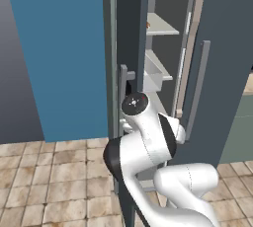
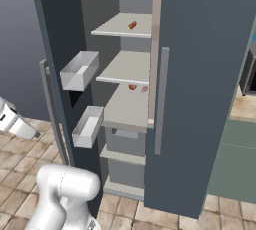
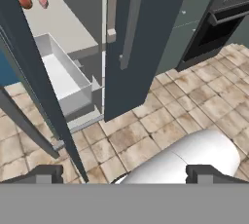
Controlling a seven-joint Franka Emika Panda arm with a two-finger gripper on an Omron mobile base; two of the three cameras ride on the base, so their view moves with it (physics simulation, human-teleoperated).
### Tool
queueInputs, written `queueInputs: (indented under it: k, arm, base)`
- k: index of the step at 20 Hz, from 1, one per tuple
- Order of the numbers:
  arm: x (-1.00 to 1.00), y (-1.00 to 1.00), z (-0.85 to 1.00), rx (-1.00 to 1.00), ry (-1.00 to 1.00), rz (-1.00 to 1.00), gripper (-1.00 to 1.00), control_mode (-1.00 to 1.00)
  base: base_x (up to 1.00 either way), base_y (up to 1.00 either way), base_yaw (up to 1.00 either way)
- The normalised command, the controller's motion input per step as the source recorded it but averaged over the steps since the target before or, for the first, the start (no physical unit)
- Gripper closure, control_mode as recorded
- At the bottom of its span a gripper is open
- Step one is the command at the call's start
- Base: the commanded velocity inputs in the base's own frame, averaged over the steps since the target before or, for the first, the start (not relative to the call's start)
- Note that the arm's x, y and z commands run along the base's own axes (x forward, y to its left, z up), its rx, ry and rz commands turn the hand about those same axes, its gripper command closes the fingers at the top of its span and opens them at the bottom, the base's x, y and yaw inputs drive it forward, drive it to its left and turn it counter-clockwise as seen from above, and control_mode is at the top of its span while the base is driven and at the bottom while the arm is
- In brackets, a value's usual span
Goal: Store the kebab skewer in the freezer for long-term storage. Close the freezer door after placing the cooked food.
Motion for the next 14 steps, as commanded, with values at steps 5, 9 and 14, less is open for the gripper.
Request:
queueInputs:
  k: [5,9,14]
  arm:
    - [0.54,0.79,0.02,-0.23,-0.35,-0.25,-1.0,-1.0]
    - [0.41,0.55,0.0,-0.18,-0.28,-0.22,-1.0,-1.0]
    - [0.52,0.36,0.0,-0.1,-0.09,-0.22,-1.0,-1.0]
  base:
    - [0.0,0.0,0.0]
    - [0.0,0.0,0.0]
    - [0.0,0.0,0.0]
